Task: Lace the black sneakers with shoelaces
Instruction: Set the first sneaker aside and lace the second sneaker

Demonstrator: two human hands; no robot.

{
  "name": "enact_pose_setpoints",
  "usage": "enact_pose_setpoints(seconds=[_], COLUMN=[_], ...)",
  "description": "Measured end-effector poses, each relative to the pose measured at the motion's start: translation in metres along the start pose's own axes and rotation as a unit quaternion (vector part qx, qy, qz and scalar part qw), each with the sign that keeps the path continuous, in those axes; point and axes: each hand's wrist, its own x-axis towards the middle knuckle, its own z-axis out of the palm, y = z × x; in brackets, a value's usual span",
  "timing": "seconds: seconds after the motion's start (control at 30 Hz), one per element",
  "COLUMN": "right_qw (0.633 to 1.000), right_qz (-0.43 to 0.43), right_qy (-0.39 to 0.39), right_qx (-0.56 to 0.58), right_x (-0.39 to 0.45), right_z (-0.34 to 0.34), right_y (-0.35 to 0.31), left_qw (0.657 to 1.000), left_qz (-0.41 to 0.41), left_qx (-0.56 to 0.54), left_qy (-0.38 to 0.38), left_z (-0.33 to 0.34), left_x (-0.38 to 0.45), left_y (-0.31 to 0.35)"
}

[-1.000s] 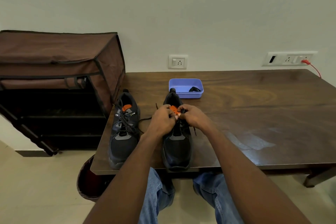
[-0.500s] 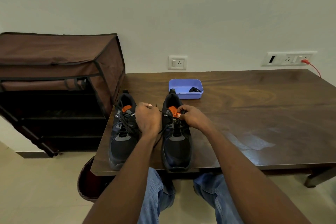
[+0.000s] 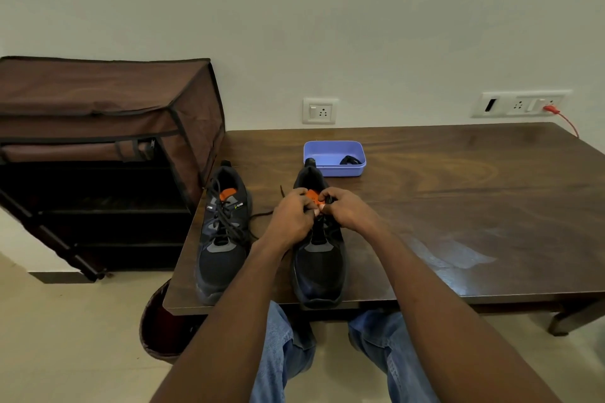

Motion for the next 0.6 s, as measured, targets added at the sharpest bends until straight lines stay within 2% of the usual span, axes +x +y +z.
enact_pose_setpoints(seconds=[0.13, 0.2, 0.27, 0.3, 0.4, 0.47, 0.53, 0.6], right_qw=[1.0, 0.999, 0.999, 0.999, 0.998, 0.997, 0.995, 0.995], right_qz=[-0.001, 0.004, 0.008, 0.007, -0.001, -0.003, -0.005, -0.009], right_qy=[0.011, 0.011, 0.004, 0.004, 0.012, 0.004, 0.0, 0.003], right_qx=[-0.022, -0.031, -0.036, -0.039, -0.059, -0.08, -0.099, -0.103], right_x=[0.0, 0.0, -0.002, -0.002, -0.002, -0.002, -0.002, -0.004], right_z=[0.0, -0.001, -0.002, -0.002, -0.001, 0.001, 0.003, 0.004], right_y=[0.0, 0.0, 0.001, 0.0, 0.0, 0.0, -0.001, -0.001], left_qw=[1.0, 0.993, 0.967, 0.96, 0.959, 0.954, 0.958, 0.971], left_qz=[0.014, -0.026, -0.085, -0.103, -0.139, -0.143, -0.142, -0.173], left_qx=[-0.015, -0.096, -0.201, -0.201, -0.055, 0.034, 0.061, 0.027], left_qy=[0.017, 0.064, 0.128, 0.167, 0.241, 0.263, 0.24, 0.162], left_z=[-0.001, -0.008, -0.013, -0.015, -0.016, -0.014, -0.011, -0.007], left_x=[-0.003, -0.004, -0.007, -0.009, -0.013, -0.012, -0.012, -0.009], left_y=[0.001, -0.001, -0.002, -0.002, -0.001, -0.004, -0.003, 0.001])
